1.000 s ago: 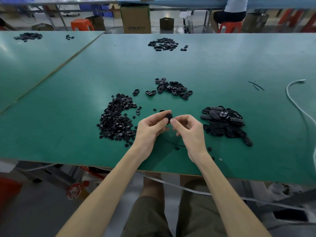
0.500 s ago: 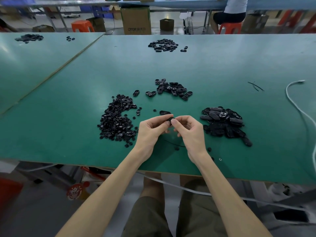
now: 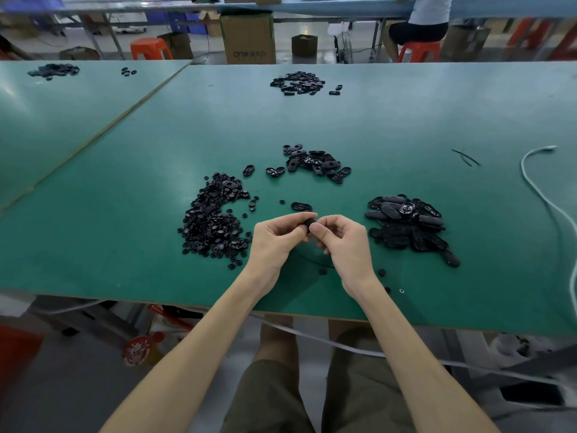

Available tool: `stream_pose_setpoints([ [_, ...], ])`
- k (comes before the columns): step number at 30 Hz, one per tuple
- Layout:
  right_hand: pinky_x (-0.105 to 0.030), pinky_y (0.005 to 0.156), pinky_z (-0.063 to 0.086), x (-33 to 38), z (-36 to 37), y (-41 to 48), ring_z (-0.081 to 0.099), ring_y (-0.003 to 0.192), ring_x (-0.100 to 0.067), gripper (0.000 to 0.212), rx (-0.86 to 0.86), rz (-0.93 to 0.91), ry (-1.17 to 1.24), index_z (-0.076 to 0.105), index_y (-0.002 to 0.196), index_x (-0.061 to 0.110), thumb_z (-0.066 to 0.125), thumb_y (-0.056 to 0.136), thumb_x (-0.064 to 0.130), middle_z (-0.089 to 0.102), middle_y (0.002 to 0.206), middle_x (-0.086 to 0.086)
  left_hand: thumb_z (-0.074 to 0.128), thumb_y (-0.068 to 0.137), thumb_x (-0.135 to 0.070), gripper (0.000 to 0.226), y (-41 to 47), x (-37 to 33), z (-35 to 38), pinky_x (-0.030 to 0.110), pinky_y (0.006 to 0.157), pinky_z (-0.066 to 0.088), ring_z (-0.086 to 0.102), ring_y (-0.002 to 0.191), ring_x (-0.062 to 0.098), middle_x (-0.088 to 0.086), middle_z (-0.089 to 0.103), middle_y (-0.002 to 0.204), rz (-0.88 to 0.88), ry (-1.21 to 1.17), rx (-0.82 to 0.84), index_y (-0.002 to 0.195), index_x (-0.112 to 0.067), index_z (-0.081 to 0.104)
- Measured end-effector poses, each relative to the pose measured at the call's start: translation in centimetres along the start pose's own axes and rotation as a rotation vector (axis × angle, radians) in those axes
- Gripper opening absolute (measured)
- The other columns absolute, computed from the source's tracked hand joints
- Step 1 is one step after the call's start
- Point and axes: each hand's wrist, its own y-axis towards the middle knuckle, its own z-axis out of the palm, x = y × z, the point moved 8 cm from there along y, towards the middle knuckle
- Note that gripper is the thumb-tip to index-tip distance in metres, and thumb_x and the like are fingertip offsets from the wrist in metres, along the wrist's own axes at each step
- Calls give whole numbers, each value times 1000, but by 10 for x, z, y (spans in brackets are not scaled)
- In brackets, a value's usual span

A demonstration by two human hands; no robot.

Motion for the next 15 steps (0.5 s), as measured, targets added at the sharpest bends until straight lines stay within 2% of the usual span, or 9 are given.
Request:
stream_pose_setpoints([
  [8,-18,54,46,0,0,0,60,60,-5,13,-1,-3,-21,71,84,16,75,93,9,75,68,3,63,90,10,29,0,-2,2,25,86,57,70,91,23,14,79,101,22,22,16,101,-11,81],
  [11,-19,56,47,-1,-5,0,59,61,-5,9,-33,-1,8,71,87,13,74,95,11,73,67,5,70,91,4,23,0,-3,2,25,87,56,71,93,22,15,78,105,17,-24,45,108,-8,79],
  [15,-20,57,47,-3,-9,1,59,61,-7,9,-71,7,31,72,88,13,73,97,12,69,66,8,73,91,-1,26,0,-2,4,28,90,57,72,104,23,14,77,114,2,-66,89,116,-6,76],
])
